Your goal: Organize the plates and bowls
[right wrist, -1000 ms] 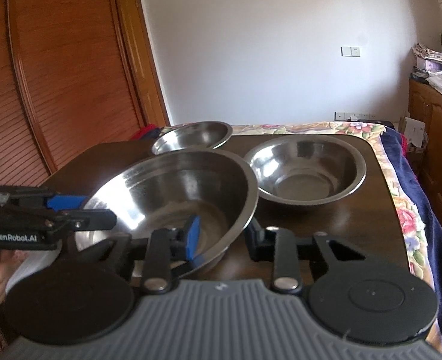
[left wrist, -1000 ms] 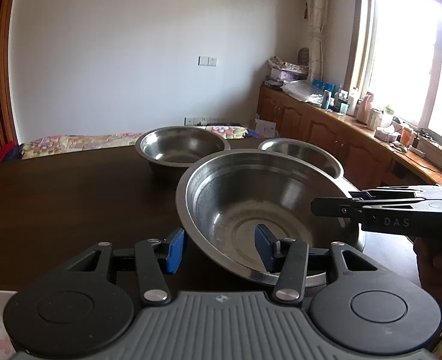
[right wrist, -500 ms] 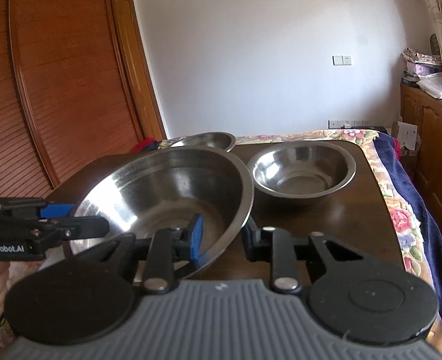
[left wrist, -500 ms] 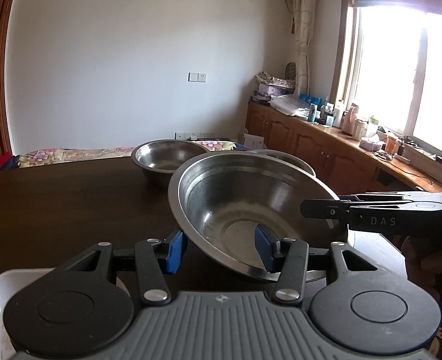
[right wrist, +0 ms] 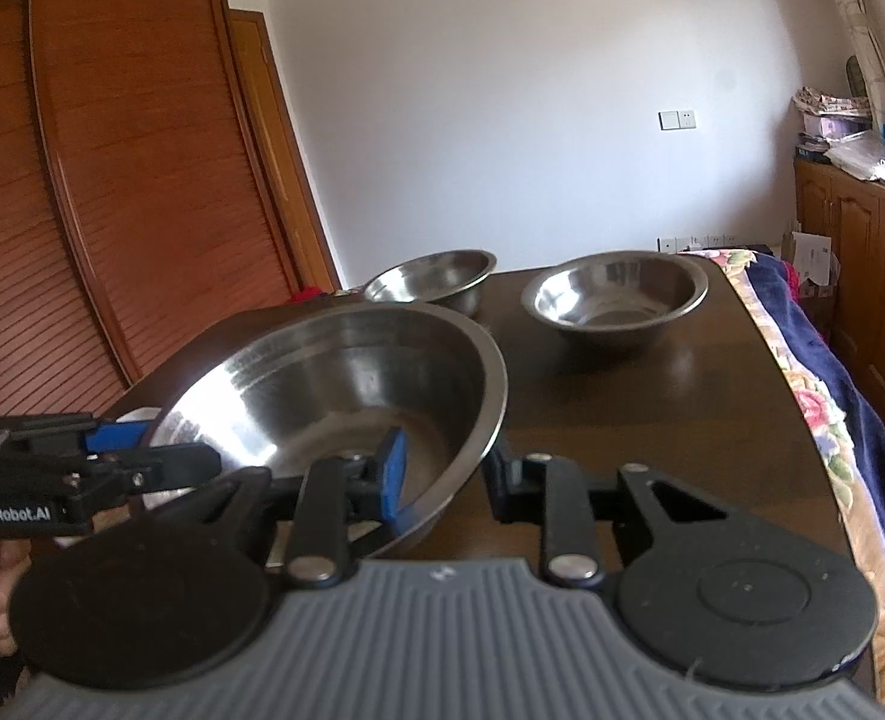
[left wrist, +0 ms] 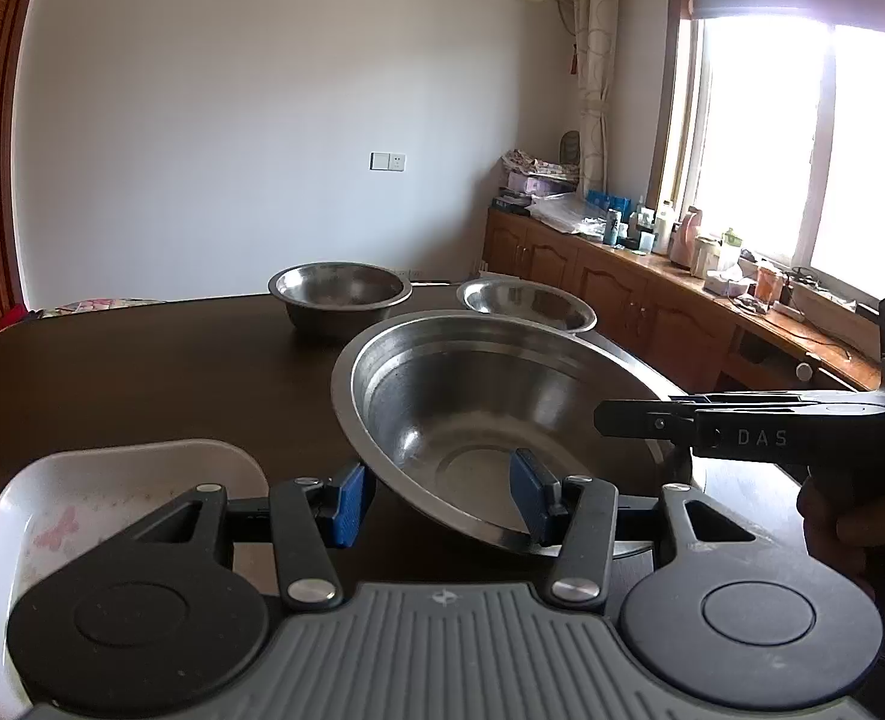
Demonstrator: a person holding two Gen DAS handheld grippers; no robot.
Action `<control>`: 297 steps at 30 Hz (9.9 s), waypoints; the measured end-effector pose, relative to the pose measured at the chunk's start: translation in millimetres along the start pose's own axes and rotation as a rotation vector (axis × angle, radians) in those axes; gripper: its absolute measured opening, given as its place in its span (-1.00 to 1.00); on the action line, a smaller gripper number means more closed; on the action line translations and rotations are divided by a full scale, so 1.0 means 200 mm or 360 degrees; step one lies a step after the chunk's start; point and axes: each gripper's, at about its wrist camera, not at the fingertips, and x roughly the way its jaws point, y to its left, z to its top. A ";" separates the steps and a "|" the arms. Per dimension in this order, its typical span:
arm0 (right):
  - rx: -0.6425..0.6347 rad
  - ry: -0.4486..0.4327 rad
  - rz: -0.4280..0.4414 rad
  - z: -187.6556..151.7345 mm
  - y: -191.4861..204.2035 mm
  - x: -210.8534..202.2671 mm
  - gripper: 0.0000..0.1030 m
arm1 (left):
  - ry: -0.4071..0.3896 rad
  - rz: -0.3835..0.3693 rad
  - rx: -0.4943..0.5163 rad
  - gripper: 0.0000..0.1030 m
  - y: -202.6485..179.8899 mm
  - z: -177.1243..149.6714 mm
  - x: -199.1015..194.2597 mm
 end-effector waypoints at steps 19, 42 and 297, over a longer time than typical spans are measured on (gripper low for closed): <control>-0.0014 -0.0021 -0.0019 -0.10 0.04 -0.03 -0.42 | 0.0044 0.0049 -0.0014 0.53 -0.01 -0.07 0.04; -0.0127 -0.0206 -0.0129 -0.04 0.06 -0.23 0.21 | -0.0198 0.0187 -0.0072 1.00 0.11 -0.01 -0.16; -0.0179 0.0052 -0.0240 0.40 -0.70 0.41 0.40 | 0.0296 -0.0099 0.0290 0.74 -0.10 0.59 1.00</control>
